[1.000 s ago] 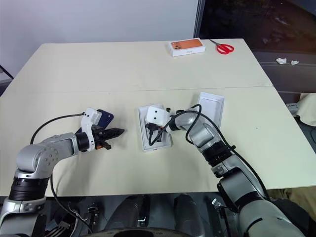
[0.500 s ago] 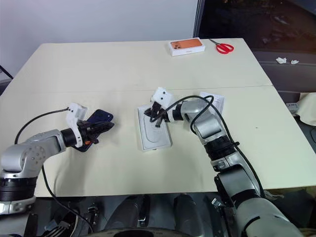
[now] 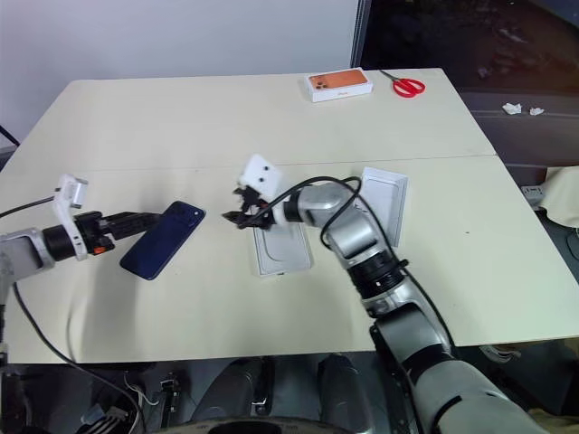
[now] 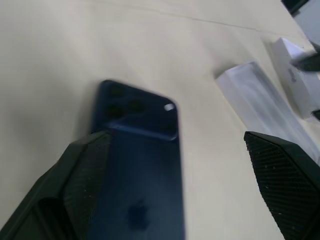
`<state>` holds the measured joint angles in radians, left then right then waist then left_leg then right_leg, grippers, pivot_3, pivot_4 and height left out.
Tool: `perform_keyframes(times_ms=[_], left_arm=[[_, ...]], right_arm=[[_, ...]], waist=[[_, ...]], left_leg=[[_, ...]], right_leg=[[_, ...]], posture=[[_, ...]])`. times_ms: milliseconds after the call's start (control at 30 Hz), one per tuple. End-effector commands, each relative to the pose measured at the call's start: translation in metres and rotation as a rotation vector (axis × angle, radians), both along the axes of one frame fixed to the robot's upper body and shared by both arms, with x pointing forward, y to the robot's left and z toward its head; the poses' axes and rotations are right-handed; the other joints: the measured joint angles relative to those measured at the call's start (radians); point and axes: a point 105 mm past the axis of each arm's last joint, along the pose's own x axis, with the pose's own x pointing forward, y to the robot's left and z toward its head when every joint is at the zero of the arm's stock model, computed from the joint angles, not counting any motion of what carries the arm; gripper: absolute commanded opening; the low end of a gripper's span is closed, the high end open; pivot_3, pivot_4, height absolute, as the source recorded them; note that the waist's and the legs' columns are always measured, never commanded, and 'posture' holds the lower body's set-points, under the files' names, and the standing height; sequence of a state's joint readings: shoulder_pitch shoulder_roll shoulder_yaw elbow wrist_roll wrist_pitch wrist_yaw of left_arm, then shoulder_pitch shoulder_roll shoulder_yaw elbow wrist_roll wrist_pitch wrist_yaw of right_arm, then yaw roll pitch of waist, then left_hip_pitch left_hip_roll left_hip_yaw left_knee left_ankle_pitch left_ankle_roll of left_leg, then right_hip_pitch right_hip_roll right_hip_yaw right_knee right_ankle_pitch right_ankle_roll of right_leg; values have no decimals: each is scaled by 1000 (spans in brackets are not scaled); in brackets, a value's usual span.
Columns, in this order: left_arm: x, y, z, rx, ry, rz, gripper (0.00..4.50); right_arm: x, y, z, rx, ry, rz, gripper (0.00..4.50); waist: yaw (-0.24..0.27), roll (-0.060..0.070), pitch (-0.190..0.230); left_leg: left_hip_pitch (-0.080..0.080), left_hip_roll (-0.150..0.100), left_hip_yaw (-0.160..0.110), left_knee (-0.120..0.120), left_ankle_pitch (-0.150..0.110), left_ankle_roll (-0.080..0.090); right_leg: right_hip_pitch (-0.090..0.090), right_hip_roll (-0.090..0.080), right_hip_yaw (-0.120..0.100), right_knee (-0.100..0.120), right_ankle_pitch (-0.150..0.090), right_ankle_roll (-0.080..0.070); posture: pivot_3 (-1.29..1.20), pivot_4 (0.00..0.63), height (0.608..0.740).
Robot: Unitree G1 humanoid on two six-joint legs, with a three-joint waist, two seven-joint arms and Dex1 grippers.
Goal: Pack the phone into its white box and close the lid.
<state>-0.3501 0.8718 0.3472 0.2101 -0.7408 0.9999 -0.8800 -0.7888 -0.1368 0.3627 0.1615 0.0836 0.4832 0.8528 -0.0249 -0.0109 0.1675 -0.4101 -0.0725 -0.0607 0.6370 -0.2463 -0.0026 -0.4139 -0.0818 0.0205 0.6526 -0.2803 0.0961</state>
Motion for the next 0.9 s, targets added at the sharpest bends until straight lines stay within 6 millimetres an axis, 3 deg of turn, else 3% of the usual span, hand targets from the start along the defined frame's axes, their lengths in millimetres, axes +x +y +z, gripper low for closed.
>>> perform_keyframes(times_ms=[33,67,100,367,533,767,900], left_arm=[[-1,12,14,8,-25,-5,4457],[-2,16,12,12,-12,-2,4457],[-1,21,9,34,-6,7,4457],[1,44,-38,220,159,39,4457],[0,24,-55,120,249,-74,4457],[-14,-2,-78,62,393,-238,4457],[-16,-14,-83,29,423,-272,4457]], right_arm=[[-6,16,5,-45,-146,44,935],[-8,21,2,-46,-149,52,353],[-11,25,1,-40,-145,58,65],[-8,47,-25,-139,-220,54,65],[-19,67,-40,-157,-194,93,65],[-13,67,-64,-280,-170,76,65],[-9,63,-68,-342,-190,62,65]], waist=[[3,0,0],[5,0,0],[5,0,0],[4,-2,-1],[4,-1,-1],[8,-1,-2],[8,4,-7]], left_leg=[[0,0,0,0,0,-1],[0,0,0,0,2,-3],[0,0,0,0,2,-4],[0,0,0,-3,4,-6],[0,0,0,-5,5,-7],[2,-3,0,-4,5,-6],[3,-3,0,-4,5,-6]], right_leg=[[0,0,0,0,0,0],[0,0,0,0,0,0],[0,0,0,0,0,0],[-2,0,0,1,0,0],[-4,1,0,4,0,0],[-3,1,0,5,0,0],[-1,1,0,5,0,0]], posture=[[0,150,740],[0,150,740],[0,150,740],[0,150,740],[0,150,740],[0,150,740],[0,150,740]])
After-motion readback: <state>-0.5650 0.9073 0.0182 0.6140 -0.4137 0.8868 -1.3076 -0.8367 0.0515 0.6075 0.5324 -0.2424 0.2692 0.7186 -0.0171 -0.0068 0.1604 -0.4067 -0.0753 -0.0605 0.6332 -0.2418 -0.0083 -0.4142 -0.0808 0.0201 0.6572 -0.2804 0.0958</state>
